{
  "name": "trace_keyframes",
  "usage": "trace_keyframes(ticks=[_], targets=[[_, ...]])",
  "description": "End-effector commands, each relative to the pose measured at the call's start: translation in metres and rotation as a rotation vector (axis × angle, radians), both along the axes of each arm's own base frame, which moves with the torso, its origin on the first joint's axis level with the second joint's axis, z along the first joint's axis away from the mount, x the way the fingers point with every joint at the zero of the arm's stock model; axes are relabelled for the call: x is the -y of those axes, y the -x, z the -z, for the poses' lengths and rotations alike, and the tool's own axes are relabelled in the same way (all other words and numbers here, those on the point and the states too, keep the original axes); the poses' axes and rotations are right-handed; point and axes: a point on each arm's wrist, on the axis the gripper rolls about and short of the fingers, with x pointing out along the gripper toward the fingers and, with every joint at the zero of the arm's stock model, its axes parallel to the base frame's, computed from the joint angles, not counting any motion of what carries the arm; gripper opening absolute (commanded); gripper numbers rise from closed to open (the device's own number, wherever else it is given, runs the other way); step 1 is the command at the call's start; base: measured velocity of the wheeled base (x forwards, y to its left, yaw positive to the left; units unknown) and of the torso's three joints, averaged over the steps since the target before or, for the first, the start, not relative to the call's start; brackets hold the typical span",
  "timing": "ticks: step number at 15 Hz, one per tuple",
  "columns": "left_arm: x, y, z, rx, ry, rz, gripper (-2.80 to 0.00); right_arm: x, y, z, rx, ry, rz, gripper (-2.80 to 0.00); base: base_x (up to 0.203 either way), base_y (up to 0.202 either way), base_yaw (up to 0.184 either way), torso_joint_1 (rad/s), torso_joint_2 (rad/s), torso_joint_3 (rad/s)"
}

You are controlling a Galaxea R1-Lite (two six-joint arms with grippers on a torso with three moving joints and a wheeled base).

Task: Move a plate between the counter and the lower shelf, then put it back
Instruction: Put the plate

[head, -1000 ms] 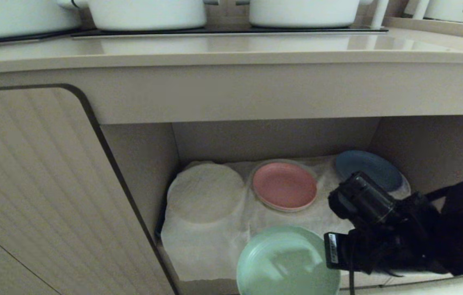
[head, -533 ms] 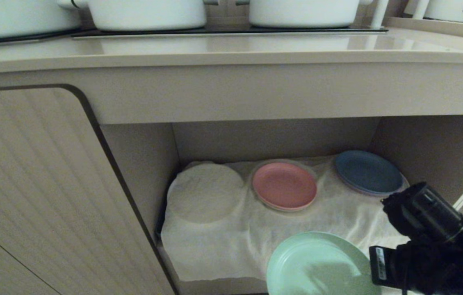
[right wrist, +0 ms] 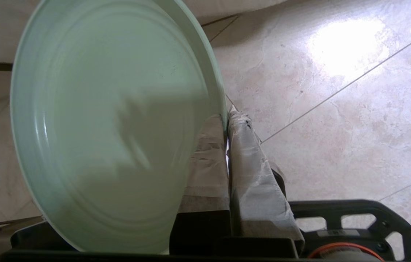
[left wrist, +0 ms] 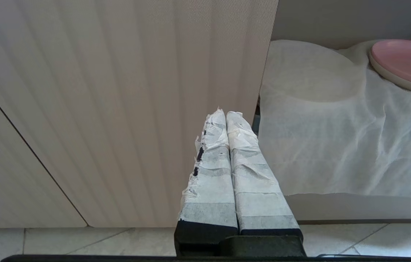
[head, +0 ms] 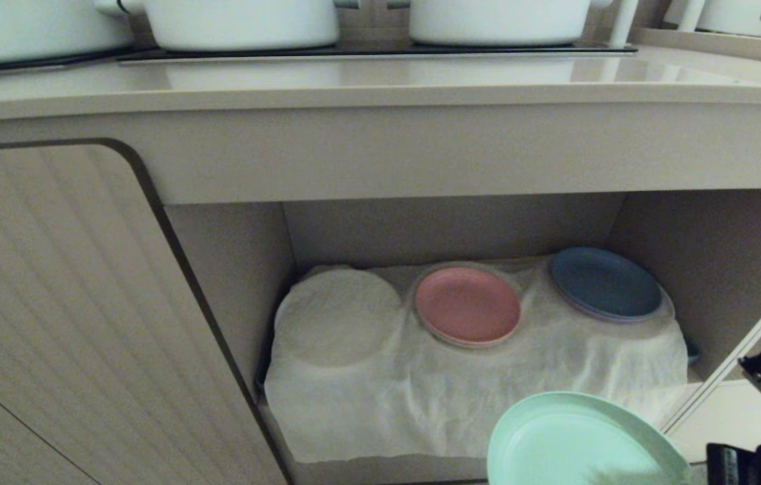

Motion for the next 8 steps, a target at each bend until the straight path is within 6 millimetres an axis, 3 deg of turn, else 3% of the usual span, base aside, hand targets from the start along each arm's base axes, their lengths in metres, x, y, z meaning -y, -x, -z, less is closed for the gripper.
trace_keyframes(ticks=[1, 8], targets=[[0.0, 0.0, 0.0, 0.001, 0.001, 0.0, -2.8, 0.015, 0.023, 0.0, 0.058, -0.038, 0.012, -2.8, 0.0, 0.0, 0.0, 0.0, 0.0, 0.0], [0.0, 0.0, 0.0, 0.001, 0.001, 0.0, -2.8, 0.032, 0.049, 0.01, 0.071, -0.051, 0.023, -2.8, 0.0, 0.0, 0.0, 0.0, 0.0, 0.0]])
